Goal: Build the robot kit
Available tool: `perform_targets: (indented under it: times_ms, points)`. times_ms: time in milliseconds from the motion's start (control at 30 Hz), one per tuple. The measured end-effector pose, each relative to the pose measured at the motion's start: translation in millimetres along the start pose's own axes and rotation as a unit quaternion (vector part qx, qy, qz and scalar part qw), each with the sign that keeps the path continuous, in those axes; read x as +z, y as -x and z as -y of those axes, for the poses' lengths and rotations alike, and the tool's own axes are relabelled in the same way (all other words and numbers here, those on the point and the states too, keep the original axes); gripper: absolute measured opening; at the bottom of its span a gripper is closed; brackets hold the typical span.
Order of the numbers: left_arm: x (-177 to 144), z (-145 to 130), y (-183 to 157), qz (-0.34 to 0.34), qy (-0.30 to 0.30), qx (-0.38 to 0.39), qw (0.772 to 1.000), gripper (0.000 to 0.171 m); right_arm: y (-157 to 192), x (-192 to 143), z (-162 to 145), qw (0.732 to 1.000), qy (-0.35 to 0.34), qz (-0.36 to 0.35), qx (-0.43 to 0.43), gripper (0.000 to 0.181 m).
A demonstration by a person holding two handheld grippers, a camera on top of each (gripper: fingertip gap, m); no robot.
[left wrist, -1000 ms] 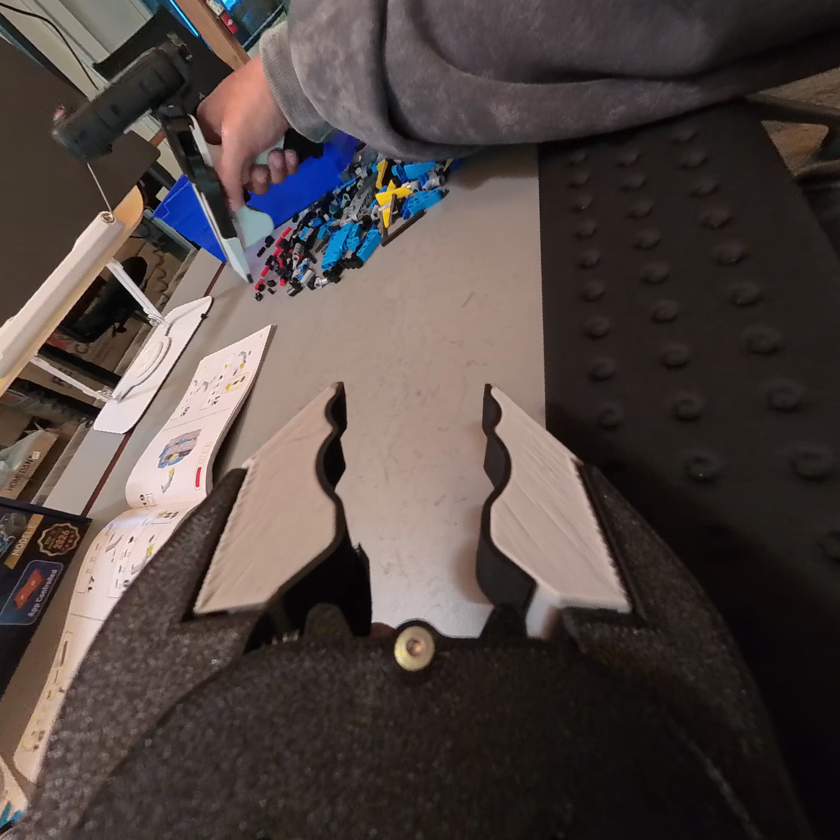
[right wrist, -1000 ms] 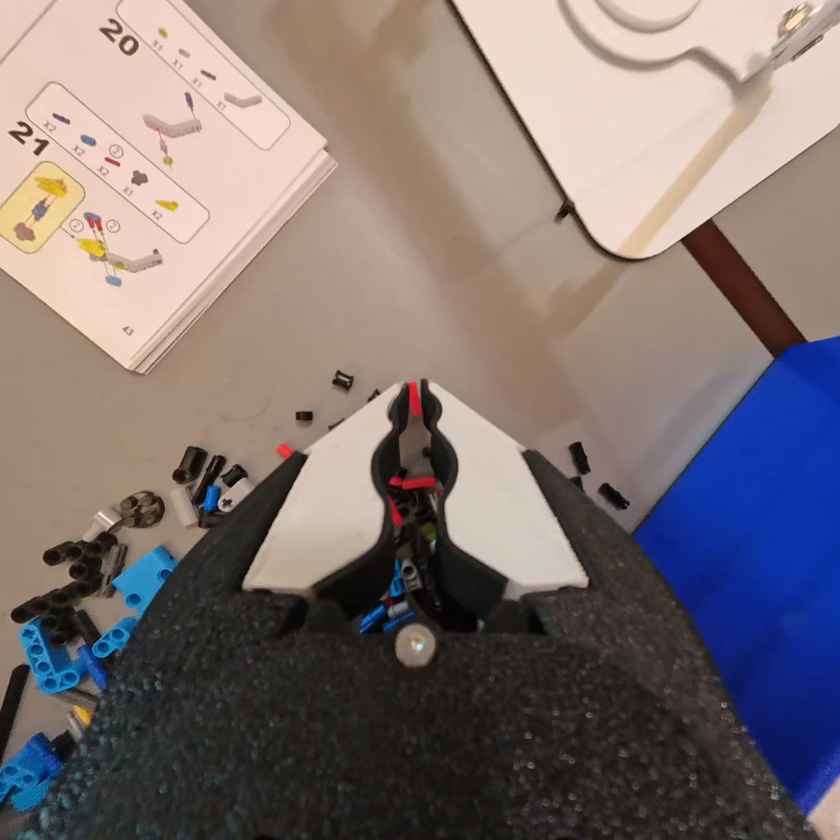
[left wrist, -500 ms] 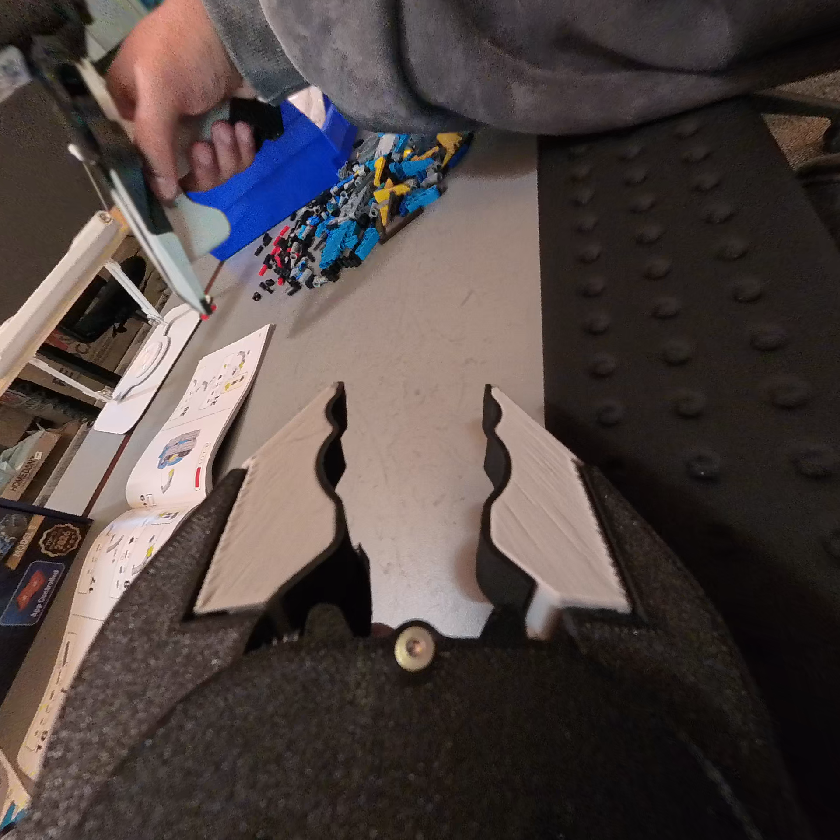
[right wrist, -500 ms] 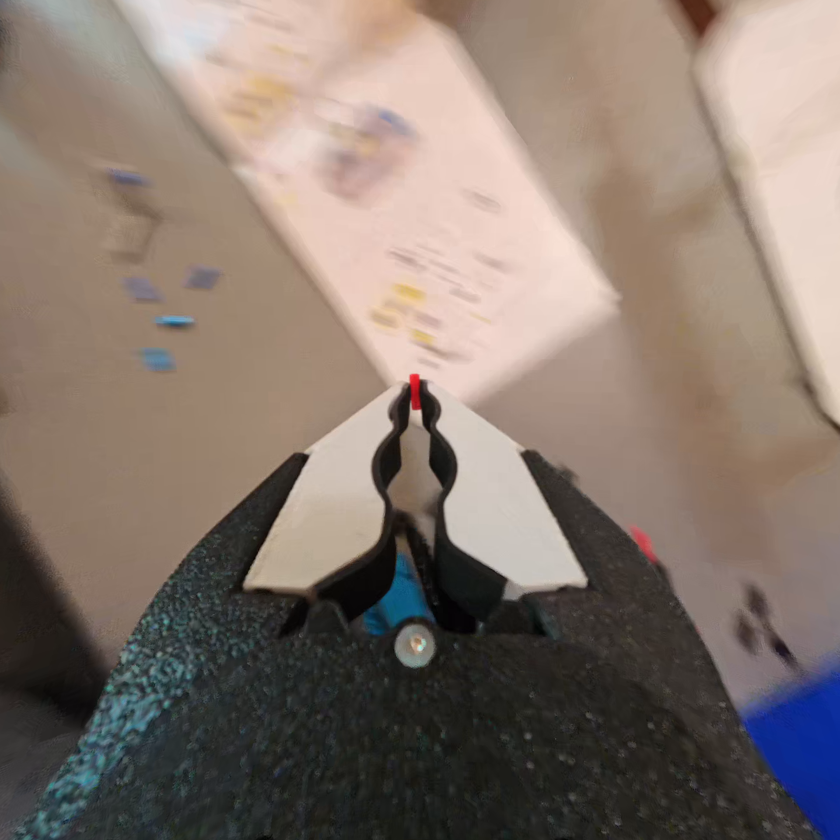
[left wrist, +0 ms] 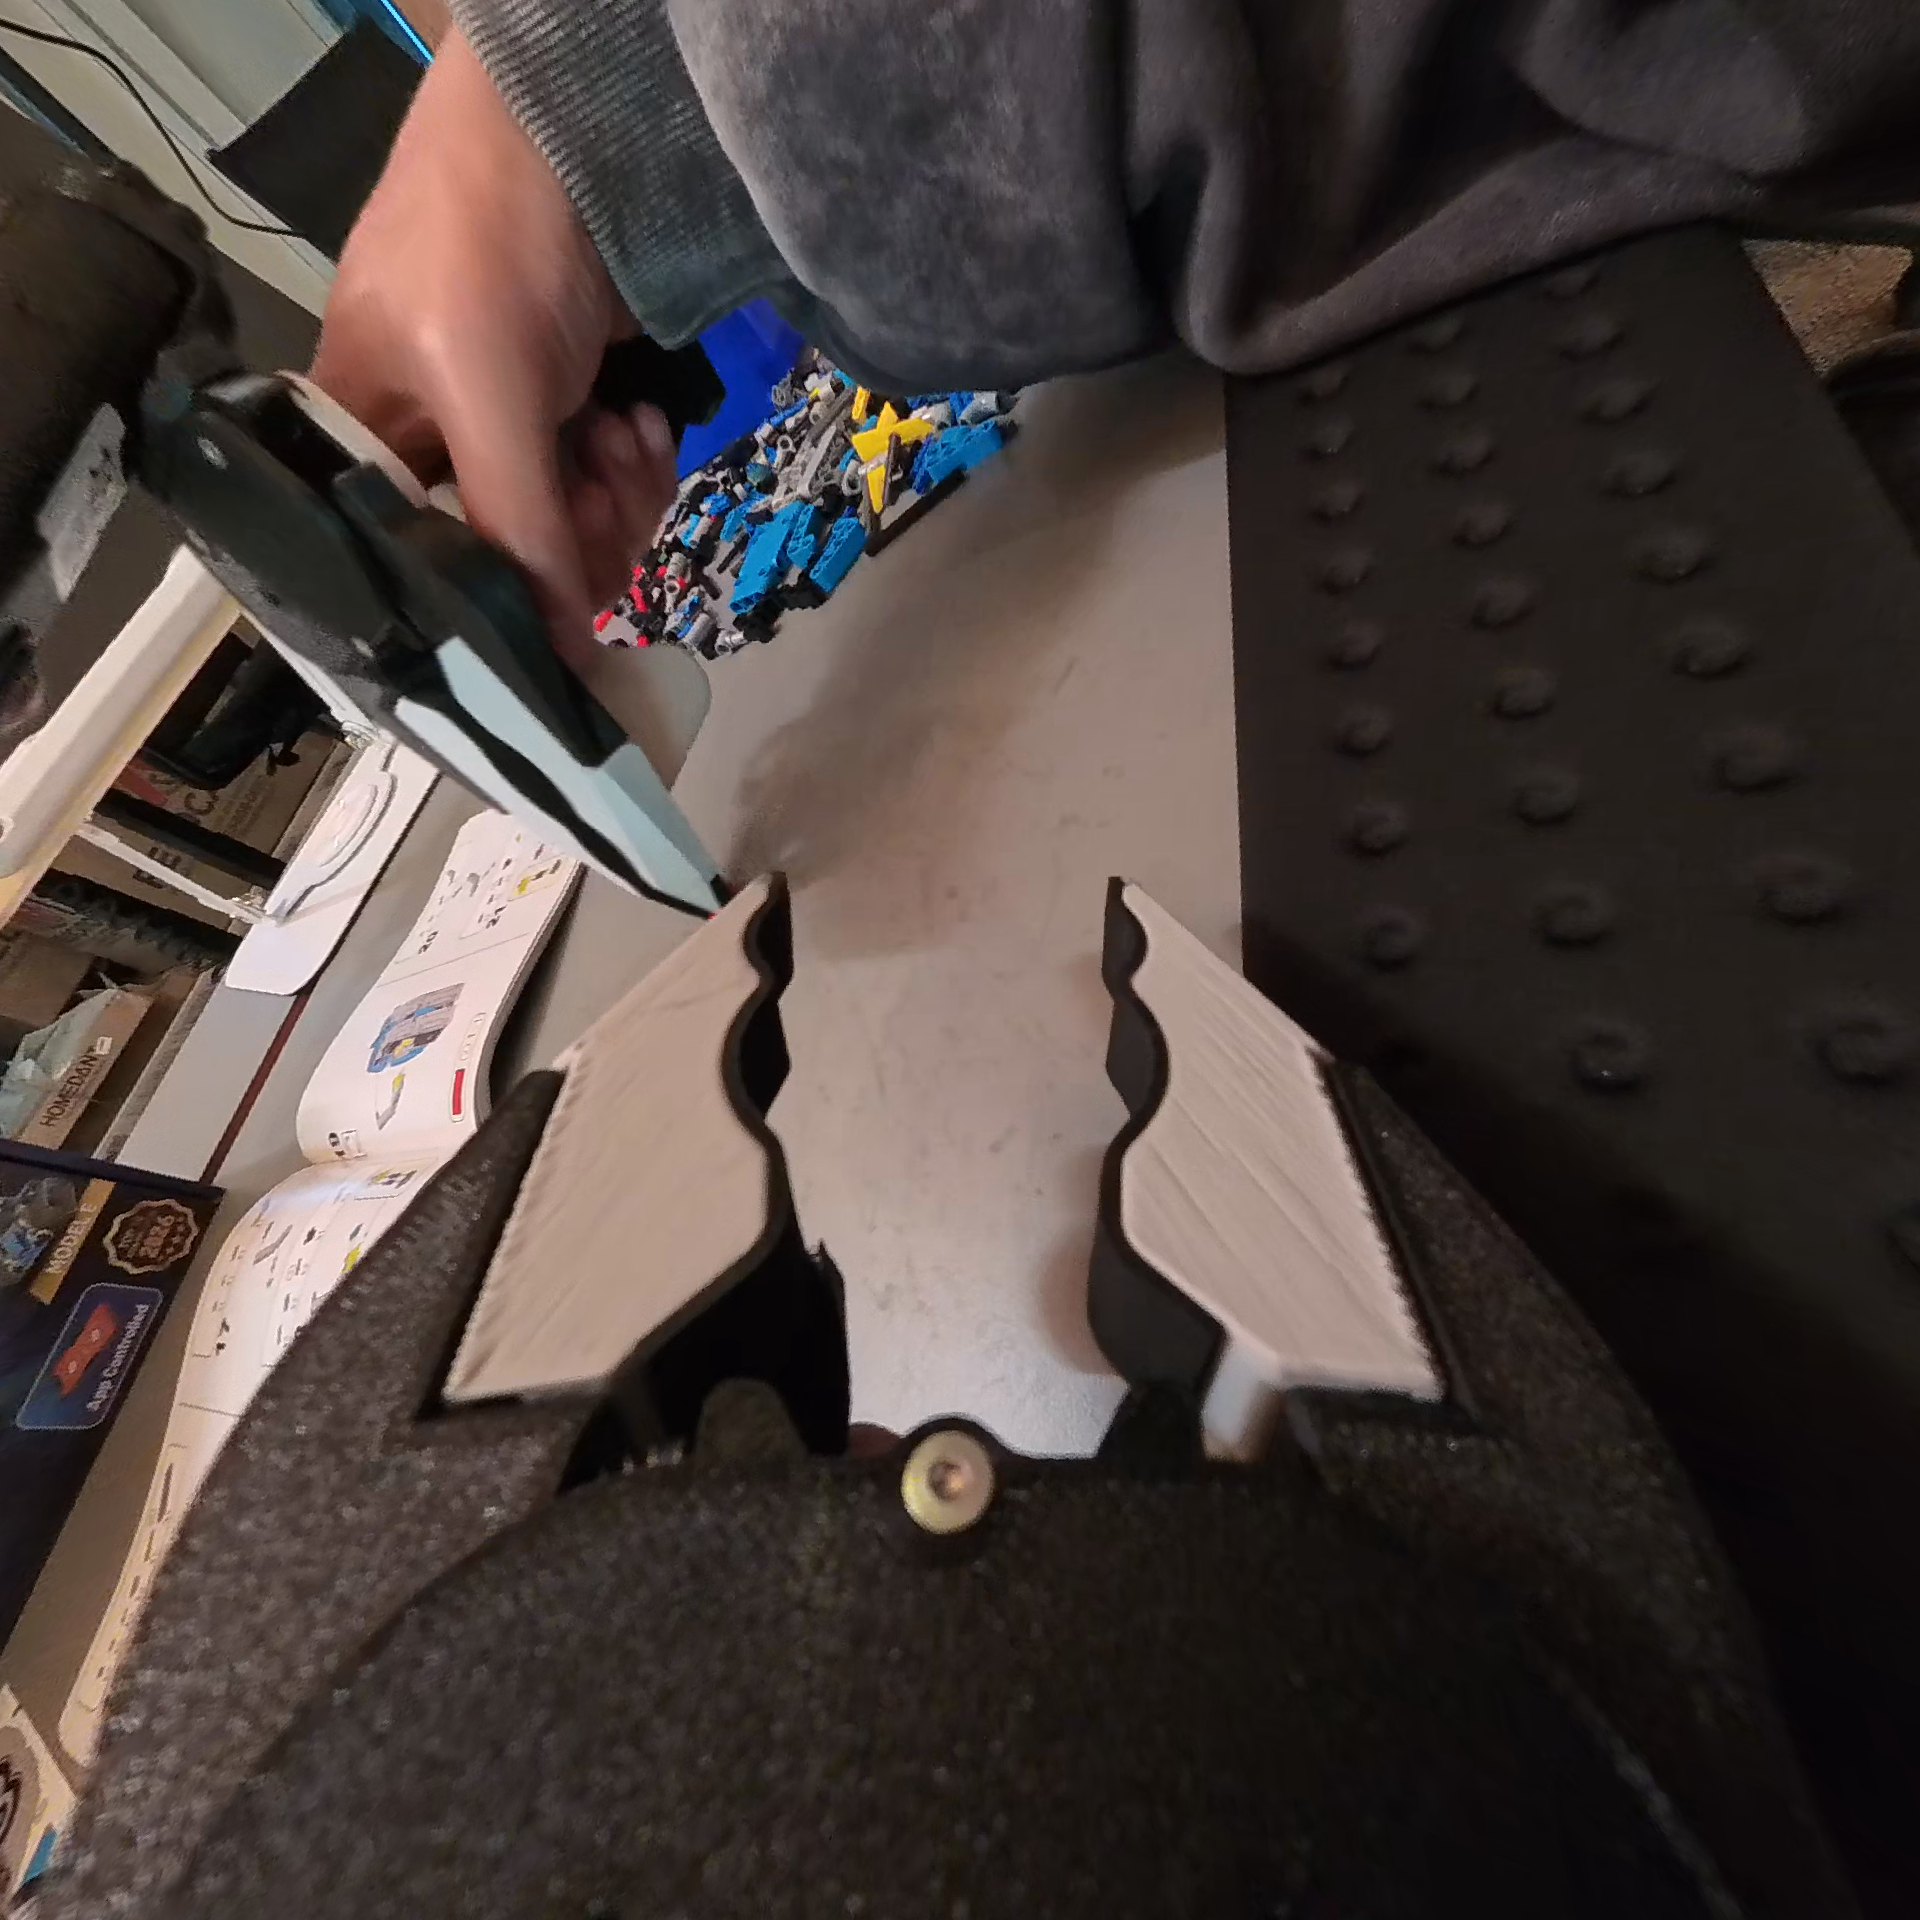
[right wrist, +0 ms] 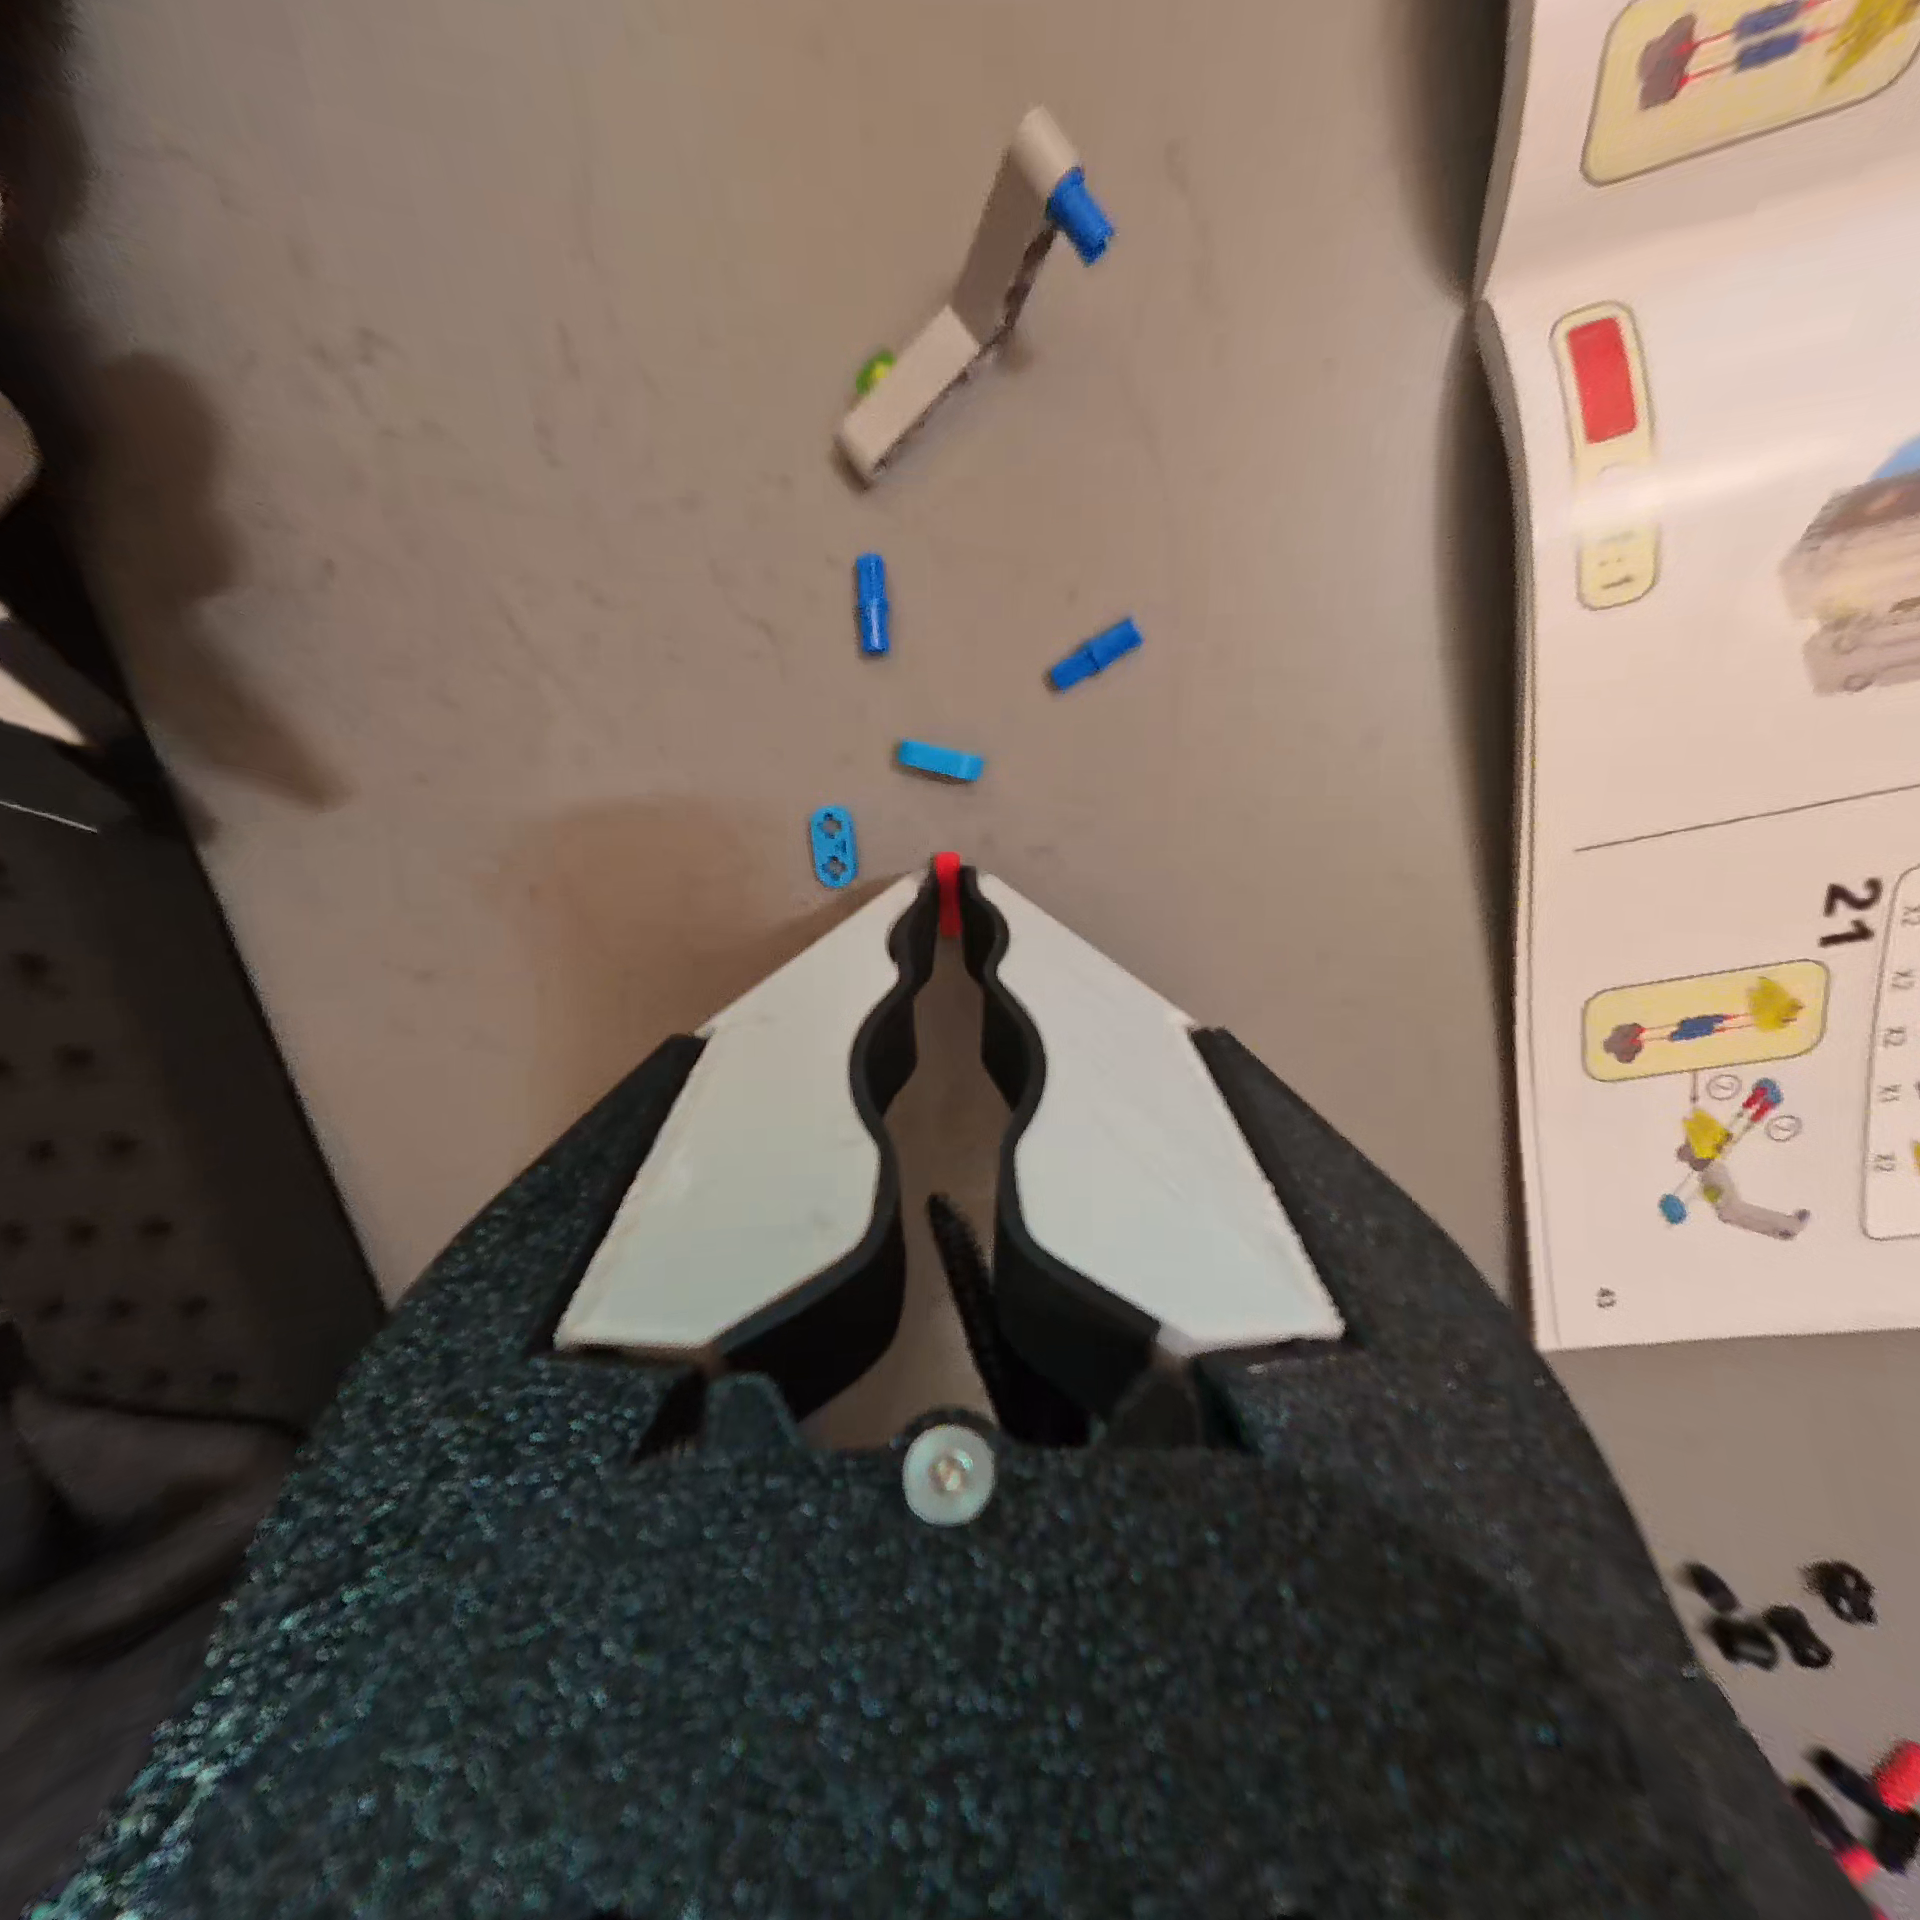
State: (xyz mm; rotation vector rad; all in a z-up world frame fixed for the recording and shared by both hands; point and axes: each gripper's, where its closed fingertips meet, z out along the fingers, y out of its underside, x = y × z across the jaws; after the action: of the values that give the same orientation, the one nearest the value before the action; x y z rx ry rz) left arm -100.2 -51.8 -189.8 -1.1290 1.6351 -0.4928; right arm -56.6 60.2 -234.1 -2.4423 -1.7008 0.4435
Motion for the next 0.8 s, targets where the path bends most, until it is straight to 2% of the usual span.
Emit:
perform_targets:
  times_ms: [100, 133, 167, 267, 300, 367, 400, 433, 533, 600, 800]
  points:
    - [0.1, -0.1, 0.7, 0.000, 0.000, -0.001, 1.000, 0.060, 0.5, 0.5, -1.7, 1.000, -0.001, 0.006, 0.005, 0.004]
    - [0.0, -0.2, 0.9, 0.000, 0.000, -0.001, 1.000, 0.060, -0.1, -0.9, -2.1, 1.000, -0.003, 0.007, 0.006, 0.011]
    - [0.0, -0.2, 1.0, 0.000, -0.001, -0.001, 1.000, 0.060, -7.0, -6.3, -5.6, 1.000, -0.004, -0.010, 0.012, 0.026]
    - [0.5, -0.6, 0.0, -0.001, 0.001, 0.004, 1.000, 0.060, -42.2, -58.1, -21.7, 0.992, -0.075, -0.079, 0.068, 0.029]
    - [1.0, -1.3, -0.7, -0.002, 0.004, 0.008, 1.000, 0.060, -66.2, -83.7, -36.3, 0.980, -0.106, -0.130, 0.109, 0.027]
    - [2.1, -2.4, -1.7, -0.002, 0.009, 0.013, 1.000, 0.060, -127.2, -134.1, -91.4, 0.929, -0.135, -0.271, 0.213, 0.024]
    - [2.0, -2.4, -1.8, -0.001, 0.008, 0.015, 1.000, 0.060, -148.0, -150.3, -120.5, 0.900, -0.144, -0.316, 0.263, 0.023]
    - [2.0, -2.2, -1.8, -0.001, 0.008, 0.015, 1.000, 0.060, -159.9, -156.7, -139.6, 0.882, -0.159, -0.332, 0.295, 0.021]
    - [2.1, -2.6, -1.4, -0.004, 0.009, 0.011, 1.000, 0.060, -181.7, -149.7, -159.6, 0.848, -0.200, -0.333, 0.360, 0.017]
    - [1.8, -2.2, -0.6, -0.003, 0.007, 0.009, 1.000, 0.060, -190.5, -137.3, -161.5, 0.845, -0.190, -0.324, 0.381, 0.021]
    - [1.6, -2.1, -1.8, -0.002, 0.008, 0.016, 1.000, 0.060, -208.6, -107.2, -168.6, 0.862, -0.127, -0.330, 0.362, 0.023]
